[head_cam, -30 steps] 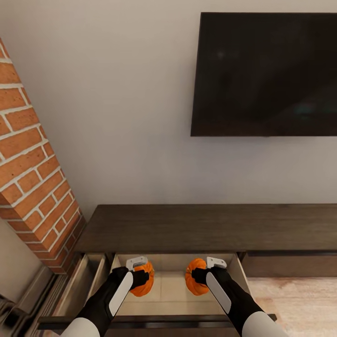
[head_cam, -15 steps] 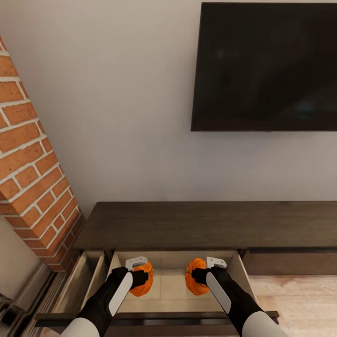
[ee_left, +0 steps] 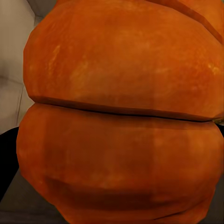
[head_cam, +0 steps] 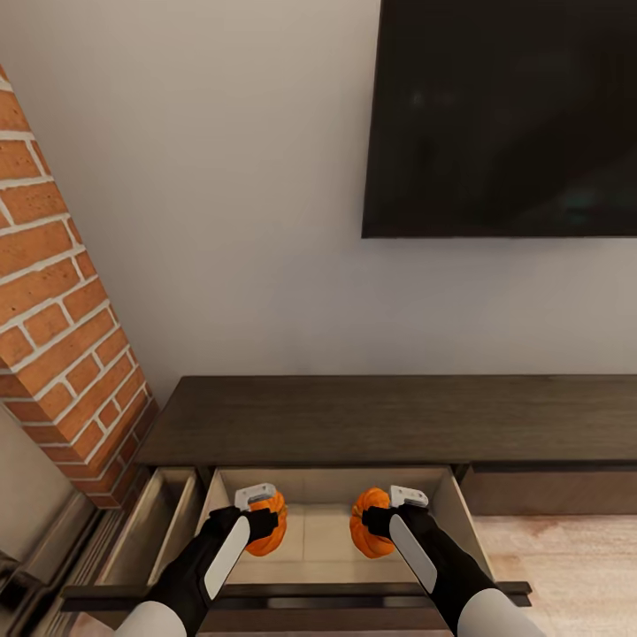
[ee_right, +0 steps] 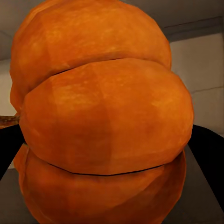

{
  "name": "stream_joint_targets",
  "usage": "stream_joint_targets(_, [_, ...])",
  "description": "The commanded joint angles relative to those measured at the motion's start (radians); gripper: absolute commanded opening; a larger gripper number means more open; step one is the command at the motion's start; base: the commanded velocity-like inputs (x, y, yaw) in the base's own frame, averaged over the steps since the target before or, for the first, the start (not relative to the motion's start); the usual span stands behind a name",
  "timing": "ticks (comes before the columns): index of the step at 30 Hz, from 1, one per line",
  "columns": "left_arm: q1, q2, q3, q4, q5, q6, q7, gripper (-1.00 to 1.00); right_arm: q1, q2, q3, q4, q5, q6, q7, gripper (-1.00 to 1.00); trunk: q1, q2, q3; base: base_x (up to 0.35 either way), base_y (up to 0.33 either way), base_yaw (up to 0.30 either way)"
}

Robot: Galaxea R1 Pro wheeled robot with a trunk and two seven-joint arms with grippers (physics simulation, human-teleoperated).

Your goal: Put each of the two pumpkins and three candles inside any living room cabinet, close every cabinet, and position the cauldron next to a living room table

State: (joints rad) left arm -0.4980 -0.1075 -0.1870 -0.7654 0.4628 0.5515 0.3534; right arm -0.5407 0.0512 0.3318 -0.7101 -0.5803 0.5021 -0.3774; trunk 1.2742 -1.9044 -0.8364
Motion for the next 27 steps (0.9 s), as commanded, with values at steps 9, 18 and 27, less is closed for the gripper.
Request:
stream_joint_targets(9, [-0.001, 0.000, -0.004, -0.002, 0.010, -0.014, 0.010, -1.00, -0.001, -0.001, 0.004, -0.002, -0.010, -0.002, -0.011, -1.00, 0.034, -0.064, -0.029, 0.000, 0.000, 0.000])
stream_joint_targets(18, [-0.001, 0.002, -0.004, -0.002, 0.010, -0.019, 0.010, -1.00, -0.001, -0.001, 0.004, -0.002, -0.009, -0.016, -0.011, -1.00, 0.069, -0.127, -0.057, 0.000, 0.000, 0.000])
stream_joint_targets(27, [-0.001, 0.002, -0.004, -0.002, 0.010, -0.034, 0.010, -1.00, -0.001, -0.001, 0.006, -0.002, -0.007, -0.024, -0.011, -1.00, 0.103, -0.190, -0.086, 0.000, 0.000, 0.000])
